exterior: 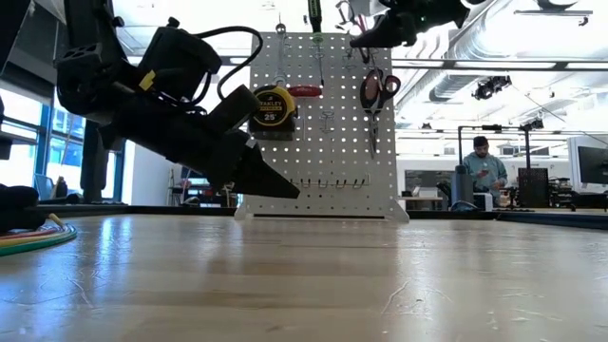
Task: Hang tools onto peg board
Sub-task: Hang the black safety goggles on the white peg board
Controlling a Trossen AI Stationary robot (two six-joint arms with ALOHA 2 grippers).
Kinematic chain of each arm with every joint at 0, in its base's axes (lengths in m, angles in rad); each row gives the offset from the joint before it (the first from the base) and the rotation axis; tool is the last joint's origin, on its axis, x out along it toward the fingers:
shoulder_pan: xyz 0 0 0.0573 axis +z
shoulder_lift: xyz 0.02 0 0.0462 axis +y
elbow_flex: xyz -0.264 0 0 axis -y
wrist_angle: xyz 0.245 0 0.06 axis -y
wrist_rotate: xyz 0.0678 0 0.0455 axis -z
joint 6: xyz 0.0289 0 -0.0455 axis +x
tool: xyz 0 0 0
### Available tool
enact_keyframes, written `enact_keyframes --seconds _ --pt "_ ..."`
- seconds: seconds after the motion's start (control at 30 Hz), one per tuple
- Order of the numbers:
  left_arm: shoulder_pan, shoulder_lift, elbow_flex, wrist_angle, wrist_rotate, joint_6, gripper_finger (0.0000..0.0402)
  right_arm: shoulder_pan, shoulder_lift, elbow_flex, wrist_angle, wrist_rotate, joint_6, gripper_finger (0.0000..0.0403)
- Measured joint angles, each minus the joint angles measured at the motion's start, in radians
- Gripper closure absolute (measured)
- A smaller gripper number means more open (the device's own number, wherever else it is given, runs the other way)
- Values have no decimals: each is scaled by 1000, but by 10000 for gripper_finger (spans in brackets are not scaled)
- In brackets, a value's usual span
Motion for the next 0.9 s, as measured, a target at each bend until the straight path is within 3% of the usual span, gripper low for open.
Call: enact_keyframes --seconds 0.9 --pt "-6 0 0 -6 3 -35 236 -1 64 2 -17 16 126 396"
